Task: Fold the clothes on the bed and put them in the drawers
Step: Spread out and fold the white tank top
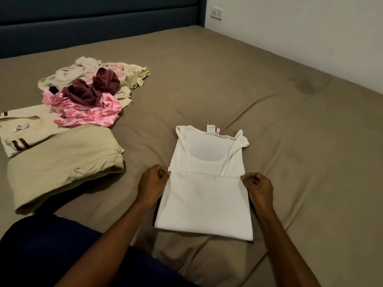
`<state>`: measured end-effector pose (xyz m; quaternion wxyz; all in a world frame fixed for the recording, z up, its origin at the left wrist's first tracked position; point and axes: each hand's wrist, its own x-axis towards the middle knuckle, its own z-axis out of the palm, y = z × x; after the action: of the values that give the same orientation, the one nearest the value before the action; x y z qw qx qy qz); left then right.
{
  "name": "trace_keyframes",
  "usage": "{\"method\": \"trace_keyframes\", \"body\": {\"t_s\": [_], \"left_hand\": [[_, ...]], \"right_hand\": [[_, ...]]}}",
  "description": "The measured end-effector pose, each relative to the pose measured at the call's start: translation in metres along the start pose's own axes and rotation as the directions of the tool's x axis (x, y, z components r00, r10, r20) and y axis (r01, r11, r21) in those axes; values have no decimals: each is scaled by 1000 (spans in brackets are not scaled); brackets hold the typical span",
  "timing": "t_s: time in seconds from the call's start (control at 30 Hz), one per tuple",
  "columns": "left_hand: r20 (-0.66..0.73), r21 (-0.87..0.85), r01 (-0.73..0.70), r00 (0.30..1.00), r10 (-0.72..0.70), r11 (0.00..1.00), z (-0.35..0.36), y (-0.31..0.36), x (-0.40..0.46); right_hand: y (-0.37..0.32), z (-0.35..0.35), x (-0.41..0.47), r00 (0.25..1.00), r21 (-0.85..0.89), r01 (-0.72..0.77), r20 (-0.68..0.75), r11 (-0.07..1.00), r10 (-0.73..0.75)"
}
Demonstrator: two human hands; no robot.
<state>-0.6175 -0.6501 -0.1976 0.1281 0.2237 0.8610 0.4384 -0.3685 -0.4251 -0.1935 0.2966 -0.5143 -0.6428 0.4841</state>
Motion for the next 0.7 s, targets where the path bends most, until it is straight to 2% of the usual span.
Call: {"method": "trace_keyframes", "body": {"t_s": [0.13, 0.27, 0.33, 0.43, 0.5, 0.57, 0.7], "left_hand": [[-42, -11, 35, 998, -35, 999, 3, 1, 25], [-92, -80, 54, 994, -62, 995, 17, 29, 71], [-77, -161, 95, 991, -109, 982, 23, 47, 97], [1, -255, 162, 986, -167, 953, 40, 49, 146], [19, -267, 194, 980, -196, 944, 52, 45, 177], [10, -236, 175, 984, -178, 956, 50, 63, 189], [-66, -36, 7, 998, -10, 999, 47, 87, 202]], "right_hand": [[-6, 5, 31, 992, -52, 52, -109, 997, -57], [-21, 21, 95, 993, 44, -80, -89, 996, 83], [-29, 30, 125, 989, -26, -125, -84, 992, 123], [-45, 41, 154, 993, -222, -115, -26, 968, 111], [-54, 46, 160, 994, -248, -108, -7, 963, 110], [-58, 51, 166, 995, -197, -98, 12, 975, 102], [-67, 61, 173, 983, 142, -167, 104, 976, 153]]}}
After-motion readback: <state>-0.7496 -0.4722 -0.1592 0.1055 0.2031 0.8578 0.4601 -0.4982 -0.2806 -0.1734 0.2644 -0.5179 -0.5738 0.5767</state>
